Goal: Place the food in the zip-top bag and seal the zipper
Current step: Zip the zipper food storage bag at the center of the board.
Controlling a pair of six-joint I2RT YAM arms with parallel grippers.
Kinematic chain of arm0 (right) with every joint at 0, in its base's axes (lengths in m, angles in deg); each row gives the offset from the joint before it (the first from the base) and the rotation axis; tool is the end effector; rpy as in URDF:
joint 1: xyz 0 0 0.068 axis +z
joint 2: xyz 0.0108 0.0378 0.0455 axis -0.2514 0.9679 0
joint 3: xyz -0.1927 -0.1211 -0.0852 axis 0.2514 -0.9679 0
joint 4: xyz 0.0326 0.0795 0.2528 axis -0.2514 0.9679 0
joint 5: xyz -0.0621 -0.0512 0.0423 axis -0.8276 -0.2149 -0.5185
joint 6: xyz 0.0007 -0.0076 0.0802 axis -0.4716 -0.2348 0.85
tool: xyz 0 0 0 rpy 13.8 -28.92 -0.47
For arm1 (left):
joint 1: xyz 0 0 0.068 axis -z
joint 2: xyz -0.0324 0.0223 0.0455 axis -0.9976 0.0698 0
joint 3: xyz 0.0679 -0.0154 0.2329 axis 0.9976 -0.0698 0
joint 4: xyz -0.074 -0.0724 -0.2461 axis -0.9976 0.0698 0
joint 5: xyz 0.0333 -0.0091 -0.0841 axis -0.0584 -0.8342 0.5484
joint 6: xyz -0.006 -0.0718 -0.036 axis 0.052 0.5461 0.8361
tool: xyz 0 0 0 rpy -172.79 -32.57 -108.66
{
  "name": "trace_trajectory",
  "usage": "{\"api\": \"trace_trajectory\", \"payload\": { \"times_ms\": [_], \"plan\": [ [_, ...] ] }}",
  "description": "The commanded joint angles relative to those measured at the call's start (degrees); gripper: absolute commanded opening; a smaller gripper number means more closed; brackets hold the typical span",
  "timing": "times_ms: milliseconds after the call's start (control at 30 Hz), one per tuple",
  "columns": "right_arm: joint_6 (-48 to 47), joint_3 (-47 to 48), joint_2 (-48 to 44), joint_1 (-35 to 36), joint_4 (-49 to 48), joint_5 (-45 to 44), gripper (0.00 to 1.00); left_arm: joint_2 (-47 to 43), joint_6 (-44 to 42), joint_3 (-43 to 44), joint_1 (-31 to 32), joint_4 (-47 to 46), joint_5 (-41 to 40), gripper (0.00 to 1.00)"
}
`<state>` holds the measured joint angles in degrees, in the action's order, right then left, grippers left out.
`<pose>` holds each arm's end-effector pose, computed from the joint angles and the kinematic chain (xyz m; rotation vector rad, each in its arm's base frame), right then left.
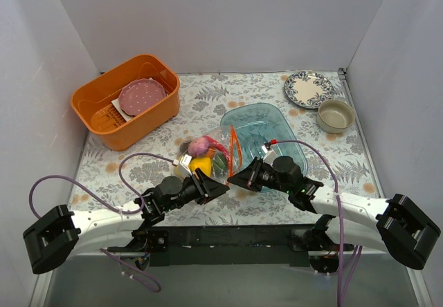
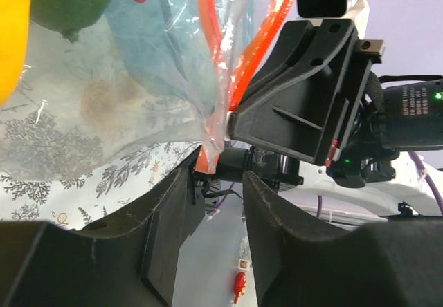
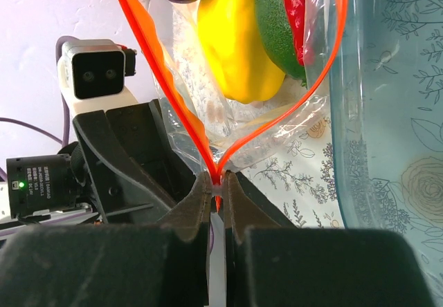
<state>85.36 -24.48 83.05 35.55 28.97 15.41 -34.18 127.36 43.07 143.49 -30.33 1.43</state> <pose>0.1662 0.2160 0.1556 0.2848 2.1575 1.5370 0.1292 -0.2042 0.1316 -1.1701 2.1521 -1.8537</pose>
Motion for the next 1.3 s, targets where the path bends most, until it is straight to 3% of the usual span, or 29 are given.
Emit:
{"api": "trace_trajectory", "payload": {
  "times_ms": [0, 533, 800, 1100, 1267],
  "plan": [
    [-0.4, 3.1, -0.3, -0.4, -3.1, 0.0, 0.05, 1.5, 6.6, 0.2, 0.2, -2.6, -1.7, 0.35],
    [-0.4, 2.7, -1.2, -0.3, -2.2, 0.9, 0.05, 0.7, 4.6, 0.3, 0.2, -3.8, -7.4, 0.38],
    [-0.3, 2.5, -1.3, -0.3, -2.3, 1.2, 0.05, 2.4, 4.5, 0.5, 0.2, -5.6, -7.1, 0.25],
    [-0.1, 2.4, -1.2, -0.3, -2.5, 0.4, 0.05, 2.0, 4.3, 0.7, 0.2, -5.3, -6.4, 0.17],
    [0.0, 2.4, -1.0, -0.3, -2.8, 0.4, 0.05, 2.3, 4.3, 0.9, 0.2, -4.6, -5.4, 0.0]
  ]
}}
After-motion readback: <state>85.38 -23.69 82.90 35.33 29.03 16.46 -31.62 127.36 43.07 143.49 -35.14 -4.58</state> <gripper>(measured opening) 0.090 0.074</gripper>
